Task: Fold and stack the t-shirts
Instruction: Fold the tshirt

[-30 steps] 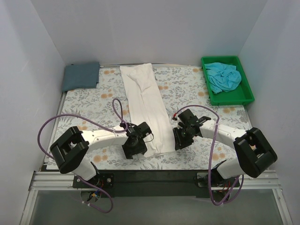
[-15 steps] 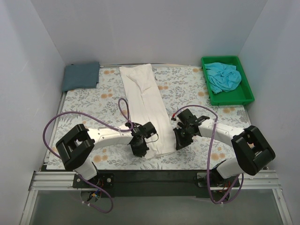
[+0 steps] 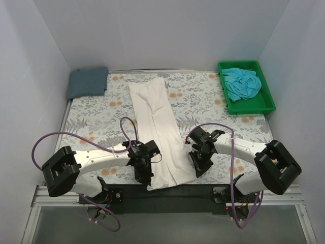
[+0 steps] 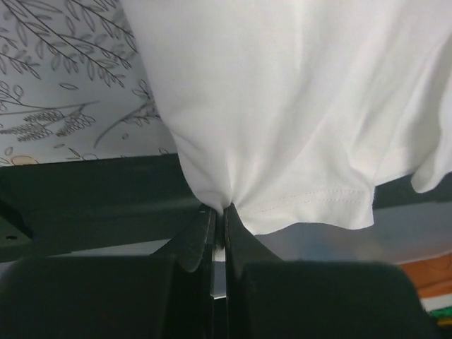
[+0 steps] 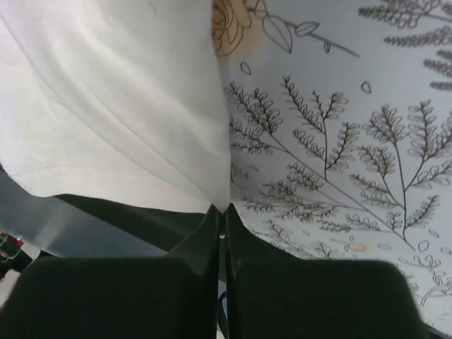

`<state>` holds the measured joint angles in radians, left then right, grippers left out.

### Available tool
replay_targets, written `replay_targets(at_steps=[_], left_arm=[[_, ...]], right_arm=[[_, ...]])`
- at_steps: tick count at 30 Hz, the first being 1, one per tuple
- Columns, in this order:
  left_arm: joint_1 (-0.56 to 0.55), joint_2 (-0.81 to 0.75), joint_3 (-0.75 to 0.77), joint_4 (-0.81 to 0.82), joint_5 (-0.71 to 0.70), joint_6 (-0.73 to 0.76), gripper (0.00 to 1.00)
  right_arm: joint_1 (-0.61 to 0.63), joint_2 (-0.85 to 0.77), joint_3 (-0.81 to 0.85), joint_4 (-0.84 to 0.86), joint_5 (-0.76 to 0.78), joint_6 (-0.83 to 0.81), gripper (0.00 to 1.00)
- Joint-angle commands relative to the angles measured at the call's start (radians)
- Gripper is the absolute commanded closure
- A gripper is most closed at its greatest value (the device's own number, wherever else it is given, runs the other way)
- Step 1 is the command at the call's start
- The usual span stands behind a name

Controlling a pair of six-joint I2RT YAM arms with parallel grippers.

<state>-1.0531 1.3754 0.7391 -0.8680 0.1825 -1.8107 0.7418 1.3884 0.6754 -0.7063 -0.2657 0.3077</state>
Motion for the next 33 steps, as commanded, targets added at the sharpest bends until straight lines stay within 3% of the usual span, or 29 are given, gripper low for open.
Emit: replay_targets(at_steps=[1, 5, 9, 12, 16, 17, 25, 33], left_arm=[[0.001, -0.052, 0.011, -0.095, 0.086, 0.028, 1.0], [0.085, -0.007, 0.106, -0.114, 0.046, 0.114, 1.0], [0.304, -0.012, 0.16, -0.088, -0.006, 0.221, 1.0], [0.408, 0.022, 0.229, -0.04, -0.057, 0.267, 1.0], [0.491, 0.077, 0.298, 0.036, -0.165, 0.309, 1.0], [0.52, 0.111, 0.315, 0.09, -0.269, 0.33, 1.0], [0.551, 0.152, 0.299, 0.32, -0.437, 0.419, 1.0], [0.581, 0.206, 0.302, 0.458, -0.474, 0.481, 1.0]], right_arm=[[0.007, 0.004, 0.106, -0.145, 0.02, -0.021, 0.99], [0.008, 0.081, 0.303, -0.191, 0.063, -0.036, 0.99], [-0.004, 0.202, 0.498, -0.222, 0.147, -0.073, 0.99], [-0.016, 0.28, 0.642, -0.222, 0.201, -0.088, 0.99], [-0.036, 0.38, 0.821, -0.214, 0.299, -0.114, 0.99], [-0.045, 0.447, 0.908, -0.184, 0.328, -0.142, 0.99], [-0.068, 0.497, 0.937, -0.004, 0.368, -0.197, 0.99], [-0.101, 0.495, 0.879, 0.123, 0.356, -0.22, 0.99]])
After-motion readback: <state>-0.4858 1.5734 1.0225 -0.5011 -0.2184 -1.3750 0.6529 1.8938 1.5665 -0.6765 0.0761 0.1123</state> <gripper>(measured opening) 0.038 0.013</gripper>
